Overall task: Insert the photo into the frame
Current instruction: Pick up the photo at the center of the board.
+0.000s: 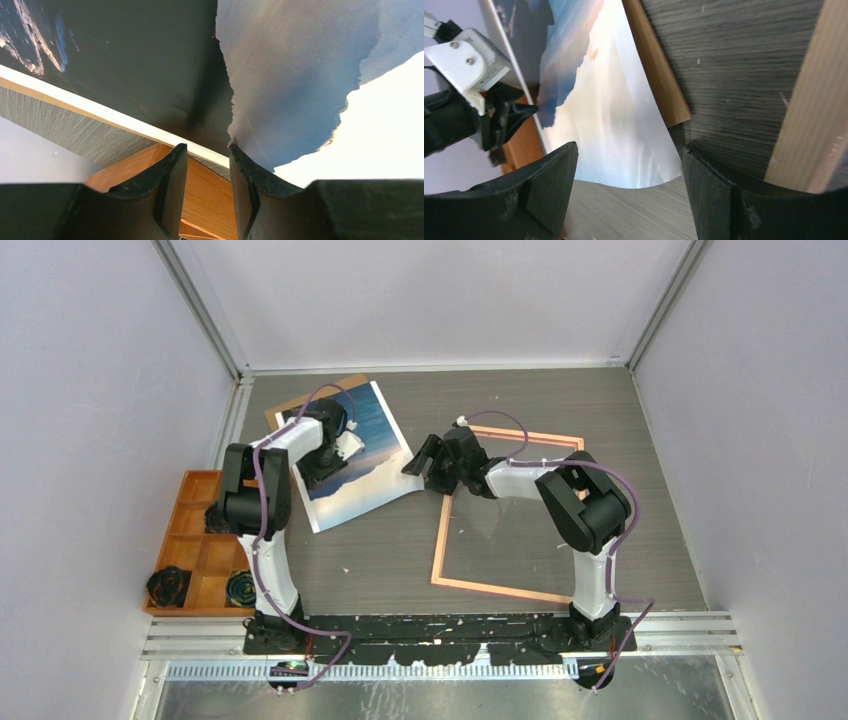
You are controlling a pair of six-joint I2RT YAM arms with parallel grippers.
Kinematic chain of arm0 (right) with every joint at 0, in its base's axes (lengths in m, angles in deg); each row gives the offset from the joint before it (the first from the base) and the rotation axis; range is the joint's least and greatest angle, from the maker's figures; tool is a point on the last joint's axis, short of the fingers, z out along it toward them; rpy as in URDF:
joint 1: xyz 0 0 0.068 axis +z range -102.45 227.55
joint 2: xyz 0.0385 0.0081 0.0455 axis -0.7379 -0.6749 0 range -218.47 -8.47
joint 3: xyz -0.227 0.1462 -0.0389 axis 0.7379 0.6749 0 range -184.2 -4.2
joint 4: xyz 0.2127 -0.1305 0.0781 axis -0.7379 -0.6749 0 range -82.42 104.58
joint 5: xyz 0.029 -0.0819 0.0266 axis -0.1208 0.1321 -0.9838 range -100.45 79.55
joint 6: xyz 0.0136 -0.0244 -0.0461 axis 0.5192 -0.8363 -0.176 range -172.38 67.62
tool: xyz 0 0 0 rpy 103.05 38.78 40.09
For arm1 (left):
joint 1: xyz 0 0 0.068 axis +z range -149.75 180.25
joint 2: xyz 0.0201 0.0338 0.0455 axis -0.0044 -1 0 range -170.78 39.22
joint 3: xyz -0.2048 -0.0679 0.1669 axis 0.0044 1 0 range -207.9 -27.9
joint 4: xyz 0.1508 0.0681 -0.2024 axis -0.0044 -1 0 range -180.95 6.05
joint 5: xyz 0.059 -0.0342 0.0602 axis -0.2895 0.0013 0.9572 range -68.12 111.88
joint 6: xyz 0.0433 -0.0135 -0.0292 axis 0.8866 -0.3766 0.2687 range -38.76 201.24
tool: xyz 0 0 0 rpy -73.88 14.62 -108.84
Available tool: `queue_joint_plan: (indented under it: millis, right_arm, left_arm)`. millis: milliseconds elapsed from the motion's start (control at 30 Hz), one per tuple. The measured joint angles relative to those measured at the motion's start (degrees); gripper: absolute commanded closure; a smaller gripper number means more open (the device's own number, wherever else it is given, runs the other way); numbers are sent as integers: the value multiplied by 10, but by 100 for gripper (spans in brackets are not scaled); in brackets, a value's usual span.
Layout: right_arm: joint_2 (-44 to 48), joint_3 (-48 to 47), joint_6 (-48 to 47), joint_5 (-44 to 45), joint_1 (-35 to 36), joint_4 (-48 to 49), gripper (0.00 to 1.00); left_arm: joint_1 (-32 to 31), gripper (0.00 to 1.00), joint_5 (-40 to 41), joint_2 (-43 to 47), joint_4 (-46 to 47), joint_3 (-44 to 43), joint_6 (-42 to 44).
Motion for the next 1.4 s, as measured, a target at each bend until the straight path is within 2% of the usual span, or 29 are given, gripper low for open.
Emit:
queue_joint_plan:
  millis: [500, 733, 867, 1067, 1267, 1400]
  right_arm:
    - [13, 123, 139, -93, -27, 217, 23]
    - [-31, 149, 235, -114, -29, 365, 26]
    - [-33, 150, 249, -117, -29, 385, 30]
    - [-33, 126, 206, -116, -28, 311, 49]
    - [-33, 80, 148, -98, -21, 206, 84]
    - [-33, 62, 126, -89, -16, 167, 97]
  left_arm:
    - [-4, 61, 0, 0, 1, 2, 10]
    - [-4, 61, 0, 0, 1, 2, 12]
    - [-5, 61, 0, 0, 1, 2, 13]
    - [-5, 61, 0, 0, 1, 1, 13]
    - [-5, 61, 0, 0, 0, 1, 13]
    - [-5, 61, 0, 0, 0, 1, 13]
